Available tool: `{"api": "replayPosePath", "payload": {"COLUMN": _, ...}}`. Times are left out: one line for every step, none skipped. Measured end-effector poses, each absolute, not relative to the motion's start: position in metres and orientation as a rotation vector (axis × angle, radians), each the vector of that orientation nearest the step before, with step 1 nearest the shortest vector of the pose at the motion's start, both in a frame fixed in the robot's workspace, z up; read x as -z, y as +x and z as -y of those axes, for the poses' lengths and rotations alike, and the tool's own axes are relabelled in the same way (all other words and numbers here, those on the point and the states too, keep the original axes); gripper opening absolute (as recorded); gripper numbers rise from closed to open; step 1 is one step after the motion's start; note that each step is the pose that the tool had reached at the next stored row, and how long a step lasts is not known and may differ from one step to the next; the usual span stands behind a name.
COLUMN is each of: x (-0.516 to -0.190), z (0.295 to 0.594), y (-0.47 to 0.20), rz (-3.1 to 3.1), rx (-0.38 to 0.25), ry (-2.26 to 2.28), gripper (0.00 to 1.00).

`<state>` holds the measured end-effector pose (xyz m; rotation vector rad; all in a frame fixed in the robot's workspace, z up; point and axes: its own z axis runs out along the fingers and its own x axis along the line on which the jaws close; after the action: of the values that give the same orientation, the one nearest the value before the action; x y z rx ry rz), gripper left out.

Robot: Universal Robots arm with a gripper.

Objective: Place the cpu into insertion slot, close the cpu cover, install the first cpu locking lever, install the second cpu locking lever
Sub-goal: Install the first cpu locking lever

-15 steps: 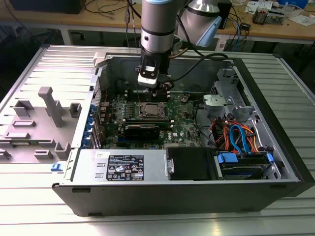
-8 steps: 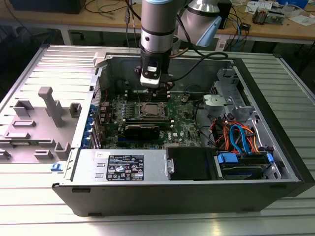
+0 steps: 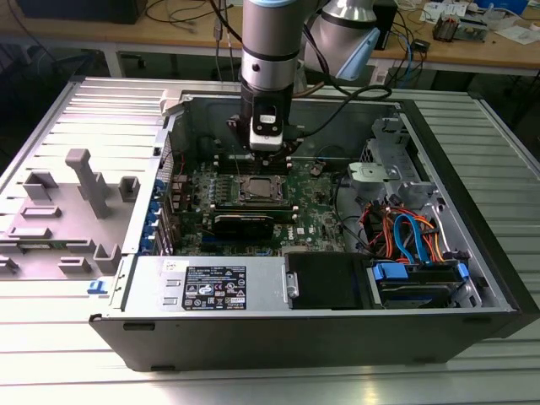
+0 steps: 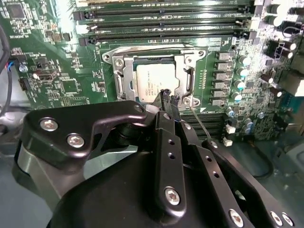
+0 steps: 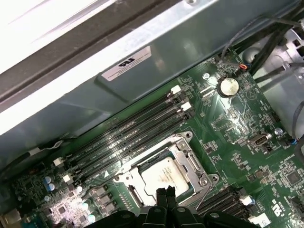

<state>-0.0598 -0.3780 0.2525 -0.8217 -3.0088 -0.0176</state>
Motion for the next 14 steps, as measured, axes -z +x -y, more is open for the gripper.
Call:
{"api": "replayPosePath", "payload": {"x": -0.2525, "z": 0.378, "y": -0.0598, "rz": 3.015, "rx": 0.017, "ry": -0.798, "gripper": 0.11}}
{"api": "replayPosePath", "payload": {"x": -0.2525, "z": 0.378, "y": -0.0598, "rz": 3.019, "rx": 0.017, "ry": -0.782, "gripper": 0.11}}
{"api": "replayPosePath", "payload": {"x": -0.2525, "z": 0.378, "y": -0.0598, "rz": 3.023, "rx": 0.017, "ry": -0.767, "gripper": 0.11}}
{"api": "replayPosePath", "payload": {"x": -0.2525, "z": 0.378, "y": -0.0598, "rz": 3.029, "rx": 0.017, "ry": -0.741, "gripper": 0.11}}
{"api": "replayPosePath", "payload": {"x": -0.2525, "z": 0.3781, "y": -0.0598, "rz": 3.038, "rx": 0.016, "ry": -0.707, "gripper": 0.11}}
{"api": "replayPosePath", "payload": {"x": -0.2525, "z": 0.3781, "y": -0.0598, "rz": 3.046, "rx": 0.016, "ry": -0.669, "gripper": 0.11}}
{"api": "replayPosePath", "payload": {"x": -0.2525, "z": 0.3781, "y": -0.0598, "rz": 3.053, "rx": 0.015, "ry": -0.634, "gripper": 0.11}}
{"api": "replayPosePath", "payload": {"x": -0.2525, "z": 0.3781, "y": -0.0599, "rz": 3.063, "rx": 0.015, "ry": -0.584, "gripper": 0.11}}
{"api": "replayPosePath", "payload": {"x": -0.2525, "z": 0.378, "y": -0.0601, "rz": 3.068, "rx": 0.014, "ry": -0.555, "gripper": 0.11}}
{"api": "replayPosePath", "payload": {"x": -0.2525, "z": 0.378, "y": -0.0601, "rz": 3.072, "rx": 0.014, "ry": -0.534, "gripper": 0.11}}
{"api": "replayPosePath", "payload": {"x": -0.2525, "z": 0.378, "y": -0.0602, "rz": 3.076, "rx": 0.014, "ry": -0.509, "gripper": 0.11}}
{"api": "replayPosePath", "payload": {"x": -0.2525, "z": 0.378, "y": -0.0603, "rz": 3.079, "rx": 0.013, "ry": -0.488, "gripper": 0.11}}
{"api": "replayPosePath", "payload": {"x": -0.2525, "z": 0.3781, "y": -0.0603, "rz": 3.084, "rx": 0.013, "ry": -0.459, "gripper": 0.11}}
{"api": "replayPosePath", "payload": {"x": -0.2525, "z": 0.378, "y": -0.0604, "rz": 3.087, "rx": 0.013, "ry": -0.436, "gripper": 0.11}}
